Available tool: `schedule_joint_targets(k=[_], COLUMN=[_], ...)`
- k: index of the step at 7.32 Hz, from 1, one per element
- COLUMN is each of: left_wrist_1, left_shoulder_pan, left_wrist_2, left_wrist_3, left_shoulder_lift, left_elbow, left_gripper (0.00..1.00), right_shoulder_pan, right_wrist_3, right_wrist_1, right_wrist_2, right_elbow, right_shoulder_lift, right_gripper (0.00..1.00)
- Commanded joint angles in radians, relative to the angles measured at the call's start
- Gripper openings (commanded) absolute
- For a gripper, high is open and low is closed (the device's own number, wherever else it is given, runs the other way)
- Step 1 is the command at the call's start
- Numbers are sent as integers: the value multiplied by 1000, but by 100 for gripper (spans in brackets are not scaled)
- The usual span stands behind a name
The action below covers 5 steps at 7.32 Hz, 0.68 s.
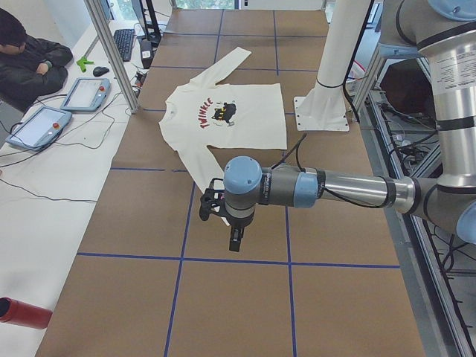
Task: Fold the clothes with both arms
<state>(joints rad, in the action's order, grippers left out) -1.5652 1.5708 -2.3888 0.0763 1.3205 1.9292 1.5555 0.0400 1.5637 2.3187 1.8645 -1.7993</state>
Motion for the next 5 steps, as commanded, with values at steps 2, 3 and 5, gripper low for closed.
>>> schedule_joint_targets(k=[2,3,5], left_wrist_1=[-168,-224,-409], left_shoulder_pan=[0,0,0], left_wrist_2=[-6,2,-1], left_wrist_3=[2,-3,-9], left_shoulder_lift=[2,3,56], left_elbow=[27,30,-28], left_gripper=[100,100,100], right_shoulder_pan=[-8,-8,-8], right_wrist_3=[9,11,17], right_wrist_1=[-14,-125,-337], right_wrist_2=[4,5,-5], right_elbow=[4,2,-14], right_shoulder_lift=[11,38,41], right_gripper=[100,100,100])
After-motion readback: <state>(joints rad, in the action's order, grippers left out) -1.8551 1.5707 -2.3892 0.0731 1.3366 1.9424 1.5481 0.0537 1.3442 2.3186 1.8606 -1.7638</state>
